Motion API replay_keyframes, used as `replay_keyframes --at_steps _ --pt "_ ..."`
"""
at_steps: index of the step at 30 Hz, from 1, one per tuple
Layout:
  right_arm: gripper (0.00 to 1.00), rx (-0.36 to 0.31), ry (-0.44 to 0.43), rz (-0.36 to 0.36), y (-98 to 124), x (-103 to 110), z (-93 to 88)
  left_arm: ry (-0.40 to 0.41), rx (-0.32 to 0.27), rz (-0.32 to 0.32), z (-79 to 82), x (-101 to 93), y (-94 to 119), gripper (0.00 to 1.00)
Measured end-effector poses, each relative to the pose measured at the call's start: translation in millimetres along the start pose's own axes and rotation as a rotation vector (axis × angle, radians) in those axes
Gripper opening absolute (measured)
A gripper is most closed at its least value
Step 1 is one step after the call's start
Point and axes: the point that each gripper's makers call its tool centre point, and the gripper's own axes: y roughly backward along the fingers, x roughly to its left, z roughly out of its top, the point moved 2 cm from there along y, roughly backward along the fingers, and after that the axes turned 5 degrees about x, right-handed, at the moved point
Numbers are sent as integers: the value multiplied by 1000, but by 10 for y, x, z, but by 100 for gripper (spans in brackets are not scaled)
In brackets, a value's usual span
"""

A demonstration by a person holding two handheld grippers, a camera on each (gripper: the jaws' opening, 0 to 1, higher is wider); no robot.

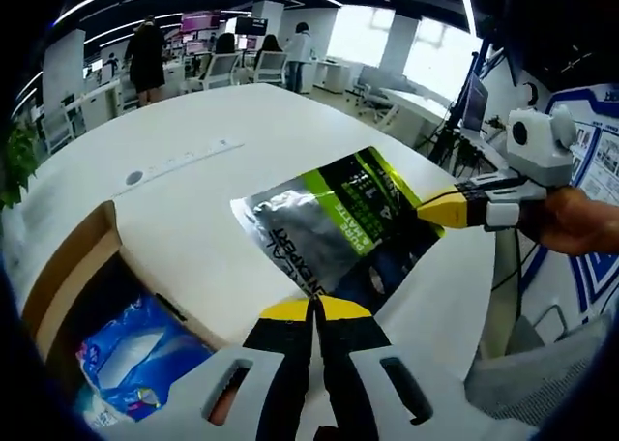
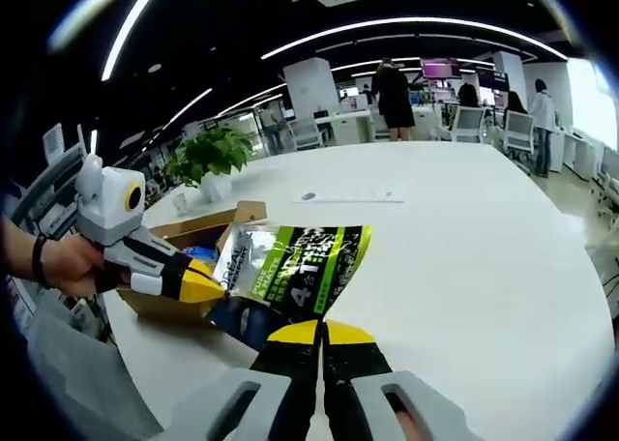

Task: Operate the shoe box by opening the lid, removing the specified soft item, and placing it in the target area until the item is outside and the box remains undamaged.

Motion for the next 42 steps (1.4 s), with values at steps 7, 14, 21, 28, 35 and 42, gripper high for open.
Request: replay_keyframes --at_steps 7,14,21,28,35,42 --pt "0 20 0 0 -62 -85 0 0 20 -4 18 -9 -122 0" --pt "0 42 -7 -4 -120 -313 -65 -10 38 -7 44 -71 -274 0" --pt "0 68 -27 -14 -127 -446 -167 -28 64 -14 12 -165 -424 0" --pt "0 95 -31 -17 -190 -538 -276 -6 114 -4 -85 -185 -598 0" --pt "0 124 -44 -10 -279 -609 -428 -3 155 15 -198 -203 -679 0" --pt "0 148 -55 -1 -311 -568 -559 20 188 25 -288 -184 -739 0"
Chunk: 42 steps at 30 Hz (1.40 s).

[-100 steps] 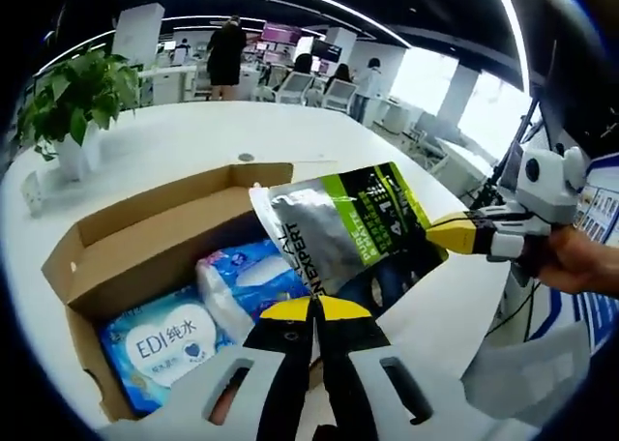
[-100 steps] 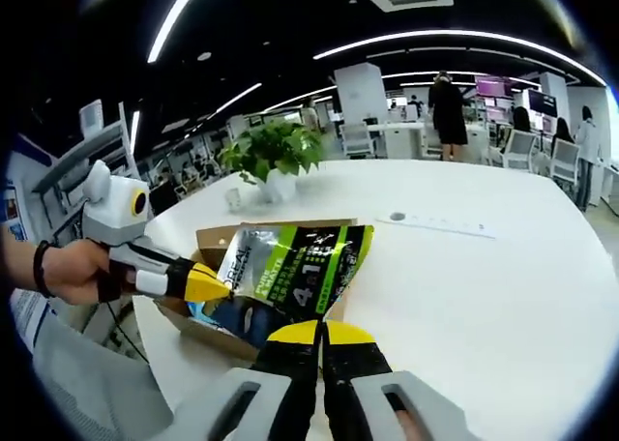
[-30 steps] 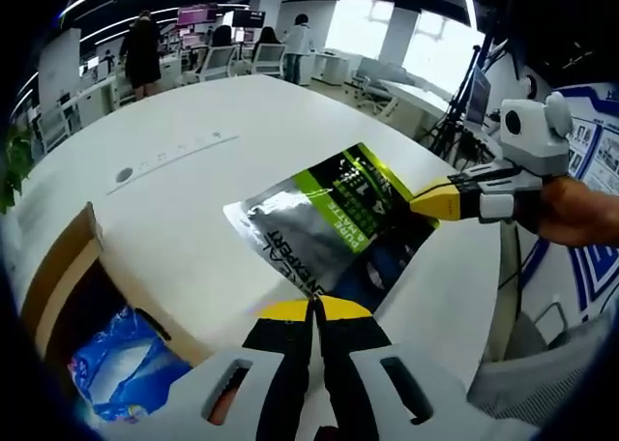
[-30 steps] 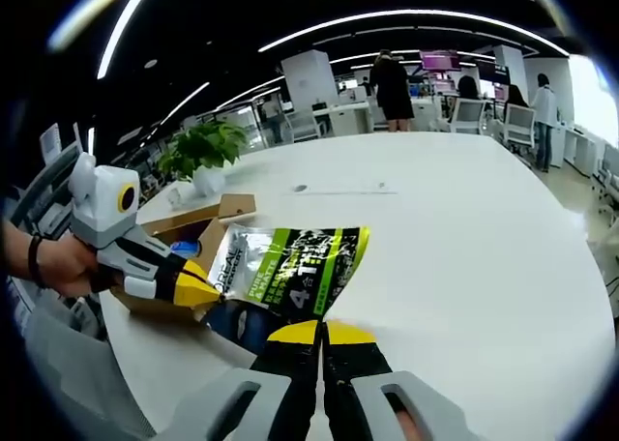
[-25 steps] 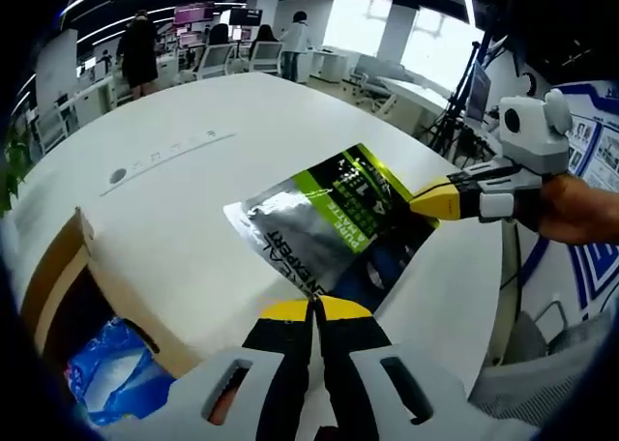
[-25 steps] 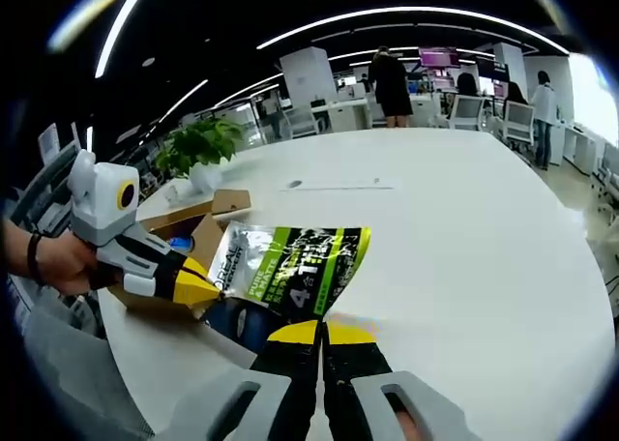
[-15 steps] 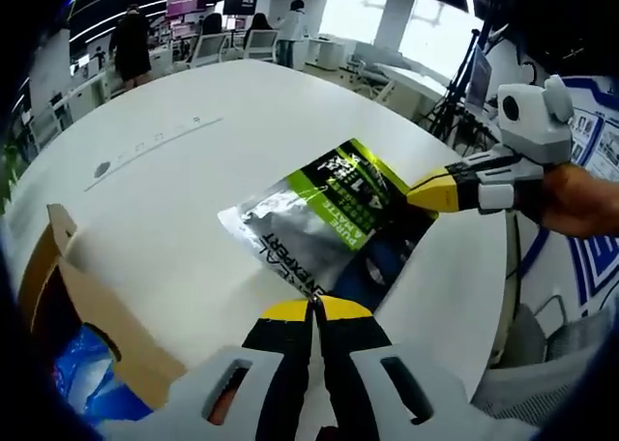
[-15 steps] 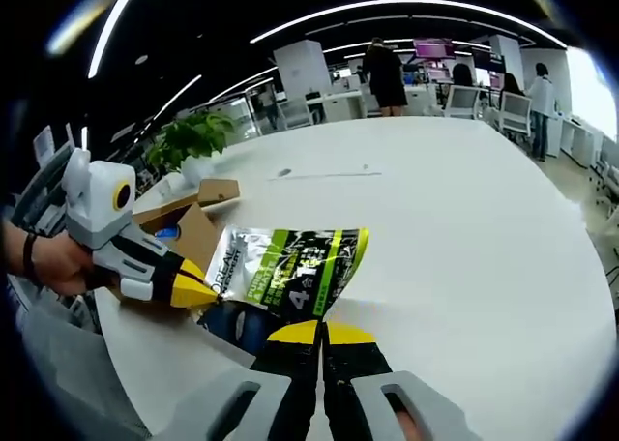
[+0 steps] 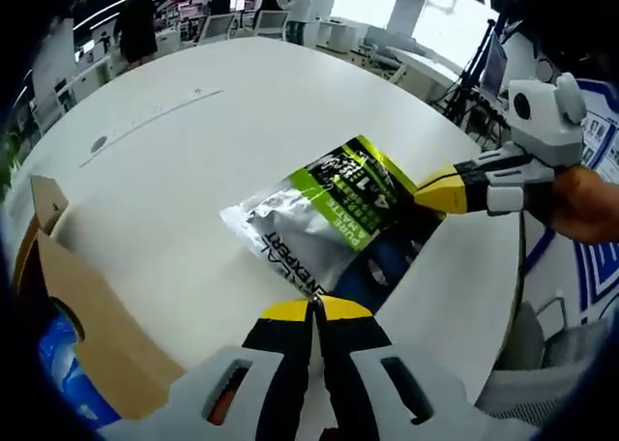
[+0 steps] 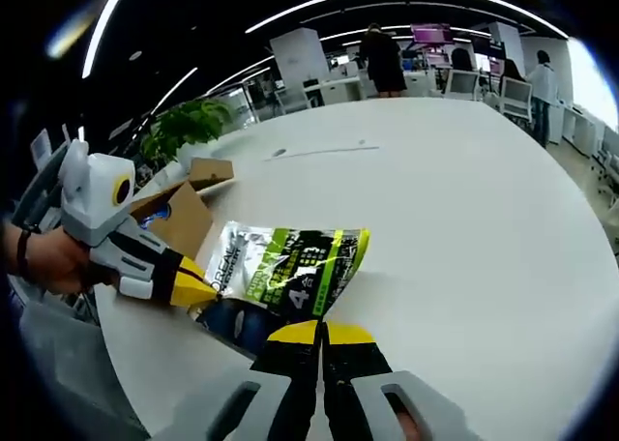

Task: Operate the shoe box by opening the lid, removing the specified soft item, and placing it in the target area until the item is outside and the box remains undamaged.

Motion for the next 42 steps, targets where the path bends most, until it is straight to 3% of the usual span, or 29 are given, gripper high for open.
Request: replay_keyframes --at_steps 25,42 --pt "0 39 -49 -2 -129 -100 -187 -16 48 22 -124 12 -83 2" --pt "2 61 -80 -54 -83 -165 -244 -13 34 55 -158 100 91 7"
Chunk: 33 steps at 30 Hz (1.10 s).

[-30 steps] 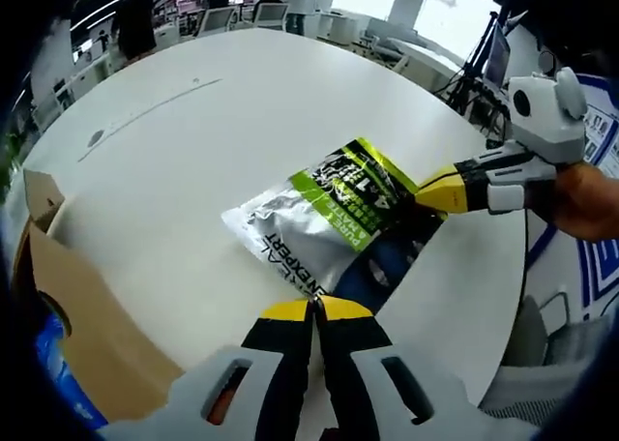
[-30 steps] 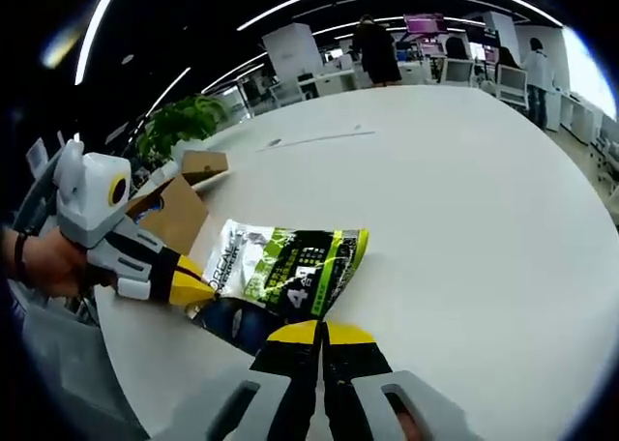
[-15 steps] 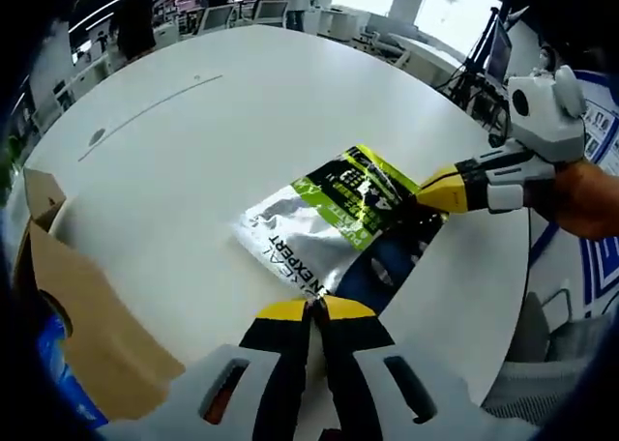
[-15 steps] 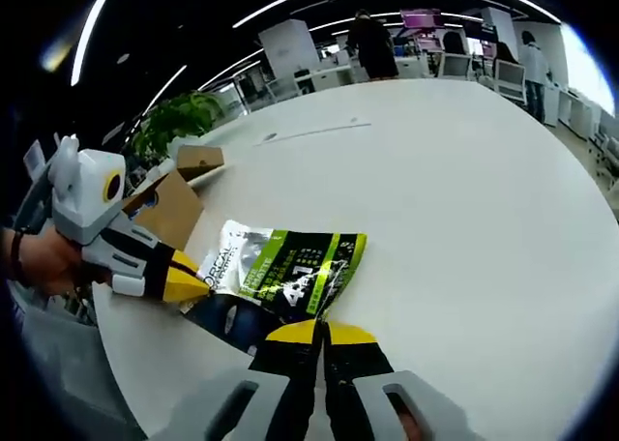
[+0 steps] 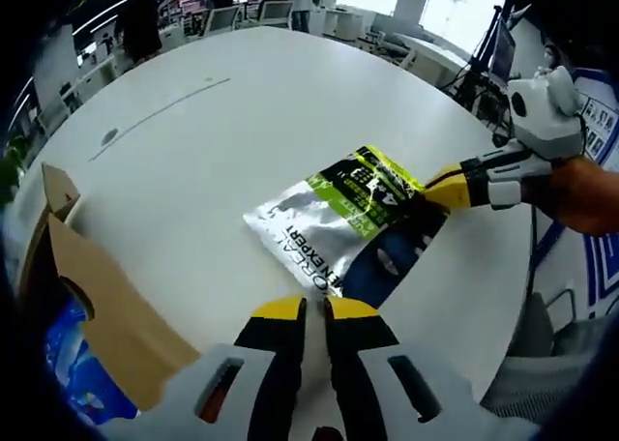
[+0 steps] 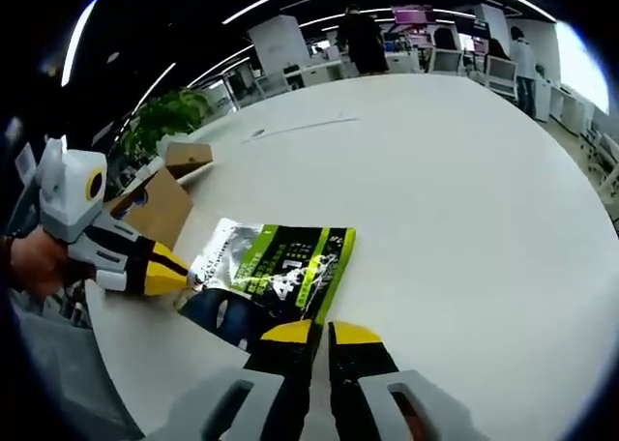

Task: Operate the shoe box by opening the lid, removing the specified soft item, and placing it in the target area until the item is outside and the box remains undamaged.

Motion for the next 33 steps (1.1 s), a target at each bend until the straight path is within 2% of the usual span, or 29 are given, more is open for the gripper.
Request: replay_keyframes --at_steps 8,14,19,27,33 --pt "6 11 -5 -36 116 -40 -22 -40 -47 -19 47 -96 133 11" --pt "8 -2 -4 -47 231 2 -43 -41 -73 -34 39 -129 232 13" --pt "12 -29 -9 -47 301 35 -44 -43 -126 -87 52 -252 381 15" --pt "13 -52 -3 -46 409 184 -70 -44 -167 -88 -70 -277 561 16" --pt "14 -66 6 -44 448 273 -51 -29 -198 -77 -179 -182 739 17"
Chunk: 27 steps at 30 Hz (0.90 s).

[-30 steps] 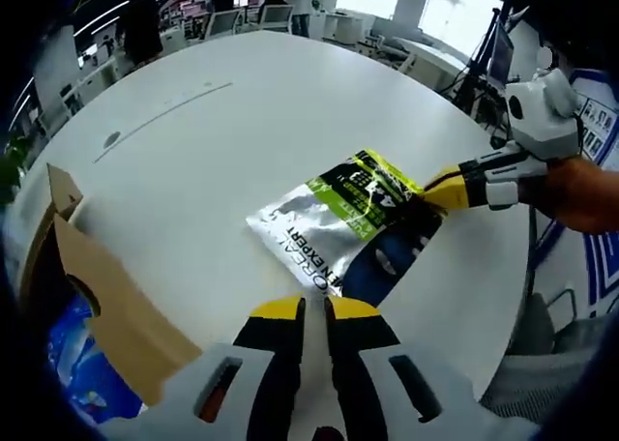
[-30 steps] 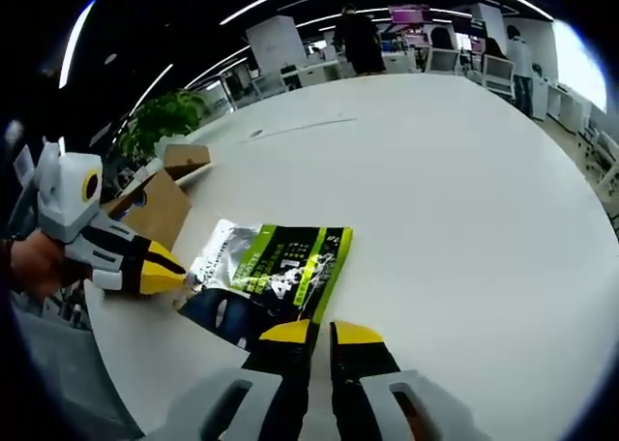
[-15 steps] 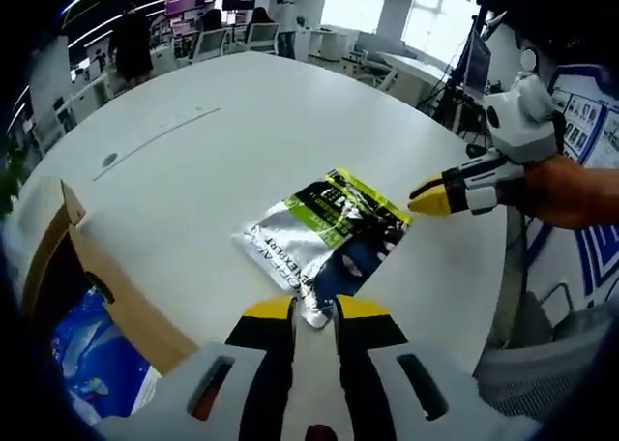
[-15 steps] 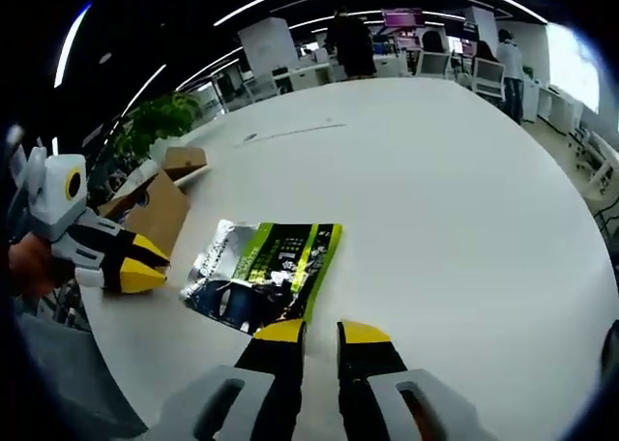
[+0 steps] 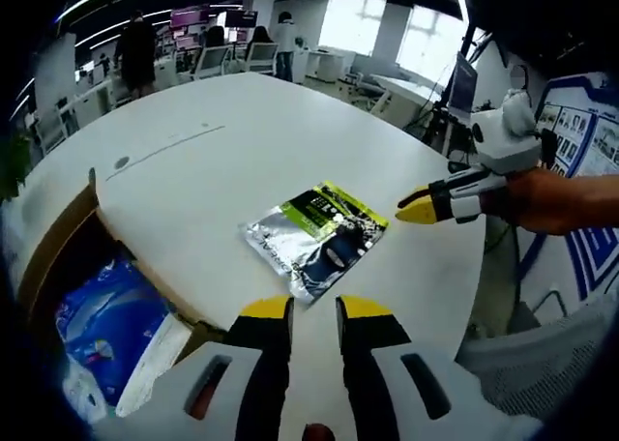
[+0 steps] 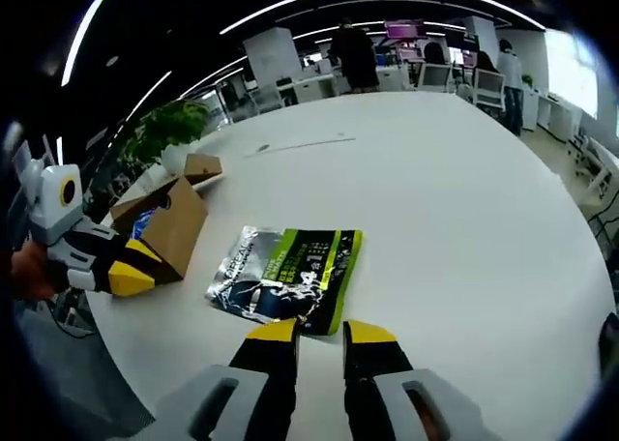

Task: Operate the shoe box by opening the lid, removing the specified soft item, and placing it in the target area until the item is outside and the box remains undamaged.

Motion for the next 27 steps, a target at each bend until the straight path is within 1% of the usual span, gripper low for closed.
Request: replay_keyframes --at_steps 4,8,12,15,19,22,23,24,27 --pt "14 -8 21 9 3 104 52 21 -44 7 9 74 168 17" --pt "15 -18 59 28 10 292 142 27 -90 14 7 144 381 18" --pt "16 -30 103 48 4 491 224 49 -137 31 -24 275 593 19" --pt "16 -38 119 62 17 664 271 80 -160 56 -79 395 731 19" --pt "17 -49 149 85 40 934 337 120 -181 88 -202 574 902 20" --pt "17 -56 168 100 40 1087 393 132 -183 115 -300 663 1014 20" --pt "17 -59 174 109 39 1150 416 138 -191 124 -332 699 1079 21" --pt "17 -62 180 114 37 1189 430 141 -196 127 -339 713 1102 21" --pt "18 -63 202 133 27 1329 471 162 -211 154 -424 852 1228 21"
